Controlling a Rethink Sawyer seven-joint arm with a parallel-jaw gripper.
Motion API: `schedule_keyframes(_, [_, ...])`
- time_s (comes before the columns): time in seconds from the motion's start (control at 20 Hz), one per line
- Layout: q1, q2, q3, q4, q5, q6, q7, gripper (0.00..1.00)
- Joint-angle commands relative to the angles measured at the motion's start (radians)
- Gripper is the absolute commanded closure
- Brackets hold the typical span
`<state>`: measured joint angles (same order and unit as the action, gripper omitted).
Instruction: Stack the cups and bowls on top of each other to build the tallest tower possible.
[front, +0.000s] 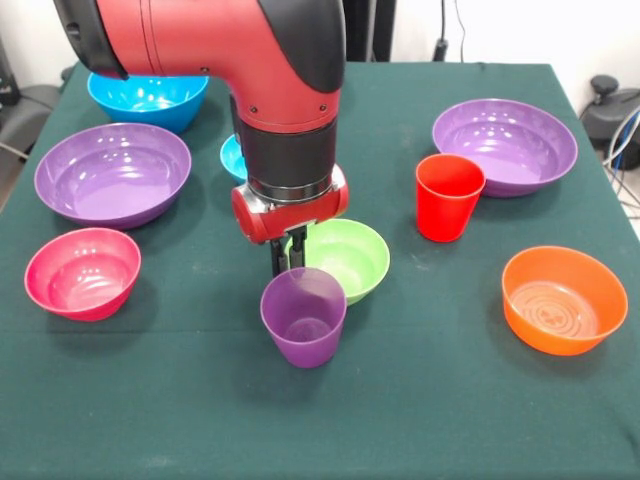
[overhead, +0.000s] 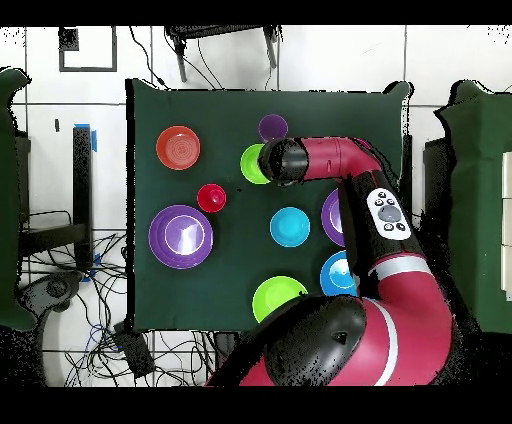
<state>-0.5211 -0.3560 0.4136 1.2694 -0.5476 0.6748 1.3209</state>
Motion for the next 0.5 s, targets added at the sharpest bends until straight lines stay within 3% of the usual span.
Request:
schedule_keyframes(0.05, [0.02, 0.145, -0.043, 0.021, -0.018, 0.128, -0.025, 1.0])
schedule_keyframes(0.2, [0.034, 0.148, -0.068, 0.021, 0.01, 0.141, 0.05, 1.0])
schedule_keyframes(0.5, [0.038, 0.145, -0.083, 0.04, 0.025, 0.114, 0.057, 1.0])
